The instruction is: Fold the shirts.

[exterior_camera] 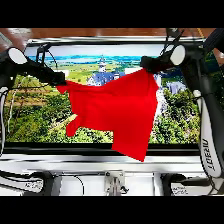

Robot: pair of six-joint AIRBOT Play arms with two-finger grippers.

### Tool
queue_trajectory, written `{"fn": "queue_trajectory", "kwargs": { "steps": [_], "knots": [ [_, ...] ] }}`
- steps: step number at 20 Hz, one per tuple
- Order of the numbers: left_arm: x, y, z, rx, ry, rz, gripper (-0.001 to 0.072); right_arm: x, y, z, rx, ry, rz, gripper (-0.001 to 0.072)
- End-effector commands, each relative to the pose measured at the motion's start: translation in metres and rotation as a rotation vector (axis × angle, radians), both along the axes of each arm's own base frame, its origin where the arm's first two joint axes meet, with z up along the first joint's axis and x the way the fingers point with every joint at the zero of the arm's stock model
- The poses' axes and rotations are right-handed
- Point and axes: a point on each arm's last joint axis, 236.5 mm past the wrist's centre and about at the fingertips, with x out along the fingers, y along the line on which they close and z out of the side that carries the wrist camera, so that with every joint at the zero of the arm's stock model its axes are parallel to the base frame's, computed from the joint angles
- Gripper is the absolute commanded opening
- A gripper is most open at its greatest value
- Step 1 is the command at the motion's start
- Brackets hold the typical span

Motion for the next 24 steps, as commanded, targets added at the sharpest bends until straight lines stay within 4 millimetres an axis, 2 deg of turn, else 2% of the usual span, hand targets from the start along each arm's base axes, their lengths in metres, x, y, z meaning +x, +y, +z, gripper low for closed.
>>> {"fn": "queue_trajectory", "kwargs": {
  "steps": [1,2,3,4,5,6,7,8,9,10,11,12,13,14,17,20,22,24],
  "knots": [
    [-0.010,-0.012,-0.027,-0.020,0.102,-0.025,0.0032,-0.011,0.026,-0.044,0.088,0.159,0.032,0.0281],
    [-0.019,-0.014,-0.032,-0.013,0.142,-0.044,0.0086,-0.016,0.035,-0.045,0.111,0.176,0.070,0.0377],
    [-0.027,-0.012,-0.033,-0.008,0.174,-0.055,0.0221,-0.021,0.042,-0.039,0.128,0.171,0.112,0.0404],
    [-0.038,-0.003,-0.032,0.014,0.218,-0.065,0.0392,-0.025,0.044,-0.030,0.125,0.159,0.148,0.0404],
    [-0.049,0.013,-0.029,0.054,0.266,-0.071,0.0500,-0.030,0.038,-0.018,0.096,0.143,0.177,0.0404],
    [-0.063,0.034,-0.026,0.107,0.326,-0.068,0.0520,-0.038,0.027,-0.005,0.049,0.134,0.208,0.0405],
    [-0.076,0.056,-0.022,0.154,0.379,-0.054,0.0519,-0.049,0.005,0.002,-0.024,0.146,0.223,0.0408],
    [-0.082,0.076,-0.018,0.166,0.408,-0.004,0.0511,-0.063,-0.026,0.003,-0.118,0.187,0.207,0.0547],
    [-0.086,0.089,-0.015,0.151,0.423,0.048,0.0450,-0.080,-0.061,0.001,-0.219,0.258,0.169,0.0580],
    [-0.096,0.101,-0.017,0.139,0.462,0.072,0.0386,-0.100,-0.092,-0.002,-0.296,0.349,0.132,0.0579],
    [-0.109,0.108,-0.022,0.122,0.518,0.093,0.0381,-0.120,-0.110,-0.007,-0.325,0.434,0.140,0.0578],
    [-0.127,0.108,-0.031,0.092,0.592,0.101,0.0382,-0.137,-0.118,-0.012,-0.314,0.498,0.148,0.0575],
    [-0.145,0.104,-0.042,0.060,0.653,0.099,0.0384,-0.151,-0.116,-0.020,-0.264,0.537,0.159,0.0520],
    [-0.162,0.097,-0.058,0.030,0.698,0.094,0.0403,-0.160,-0.108,-0.028,-0.199,0.549,0.172,0.0500],
    [-0.195,0.066,-0.105,-0.088,0.705,0.121,0.0403,-0.184,-0.085,-0.062,-0.072,0.555,0.196,0.0500],
    [-0.214,0.038,-0.126,-0.206,0.724,0.125,0.0404,-0.209,-0.072,-0.093,-0.008,0.613,0.205,0.0501],
    [-0.218,0.032,-0.136,-0.230,0.721,0.132,0.0404,-0.219,-0.068,-0.106,0.013,0.653,0.206,0.0501],
    [-0.223,0.034,-0.144,-0.217,0.729,0.135,0.0404,-0.221,-0.065,-0.110,0.031,0.658,0.205,0.0501]
  ]
}}
